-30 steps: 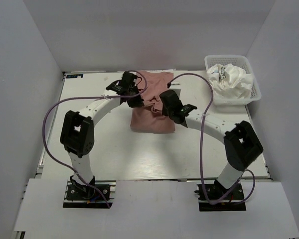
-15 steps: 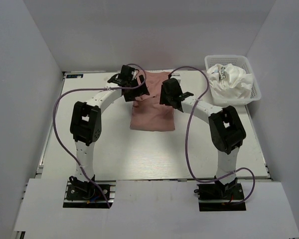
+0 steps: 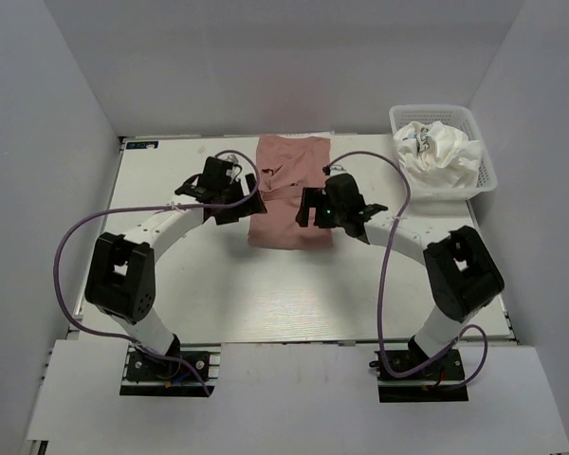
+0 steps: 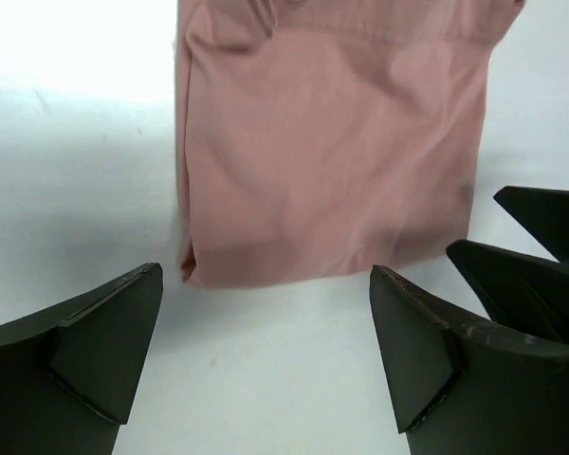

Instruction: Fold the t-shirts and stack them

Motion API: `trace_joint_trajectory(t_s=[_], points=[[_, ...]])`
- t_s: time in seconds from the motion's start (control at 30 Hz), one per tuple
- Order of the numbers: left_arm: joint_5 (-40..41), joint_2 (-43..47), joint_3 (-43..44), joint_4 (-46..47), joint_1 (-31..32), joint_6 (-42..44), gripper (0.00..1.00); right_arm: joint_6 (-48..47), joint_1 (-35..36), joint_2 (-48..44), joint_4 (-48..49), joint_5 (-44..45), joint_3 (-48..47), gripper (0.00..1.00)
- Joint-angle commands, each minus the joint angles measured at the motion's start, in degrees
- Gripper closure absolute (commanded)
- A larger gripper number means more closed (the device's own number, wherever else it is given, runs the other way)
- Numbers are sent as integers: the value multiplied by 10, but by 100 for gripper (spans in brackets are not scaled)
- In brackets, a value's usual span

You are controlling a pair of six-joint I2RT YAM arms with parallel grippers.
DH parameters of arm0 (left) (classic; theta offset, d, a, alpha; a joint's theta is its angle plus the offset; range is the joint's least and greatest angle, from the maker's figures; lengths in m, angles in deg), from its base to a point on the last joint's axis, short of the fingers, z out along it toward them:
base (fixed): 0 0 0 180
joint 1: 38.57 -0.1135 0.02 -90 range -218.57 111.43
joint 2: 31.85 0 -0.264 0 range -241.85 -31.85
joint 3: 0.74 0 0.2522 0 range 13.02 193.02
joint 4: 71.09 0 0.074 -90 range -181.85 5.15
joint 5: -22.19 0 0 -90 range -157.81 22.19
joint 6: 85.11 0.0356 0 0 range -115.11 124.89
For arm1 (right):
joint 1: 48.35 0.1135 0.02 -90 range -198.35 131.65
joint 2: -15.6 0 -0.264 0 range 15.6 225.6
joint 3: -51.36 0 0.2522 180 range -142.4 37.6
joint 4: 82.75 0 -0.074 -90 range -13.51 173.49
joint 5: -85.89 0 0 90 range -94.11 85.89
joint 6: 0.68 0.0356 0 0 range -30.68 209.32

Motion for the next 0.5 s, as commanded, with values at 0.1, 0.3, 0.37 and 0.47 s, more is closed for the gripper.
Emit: trace_joint_trajectory(t_s=[0.1, 0.3, 0.37, 0.47], points=[[-55, -6, -78, 38, 10, 20, 0, 50, -4, -102, 21, -11, 130, 9], [-98, -51, -86, 56, 3, 41, 10, 65, -25, -88, 18, -29, 158, 9], [-98, -61, -86, 56, 3, 48, 15, 68, -33, -79, 21, -47, 164, 9], [-98, -78, -105, 56, 3, 39, 26, 81, -40, -70, 39, -66, 173, 9]])
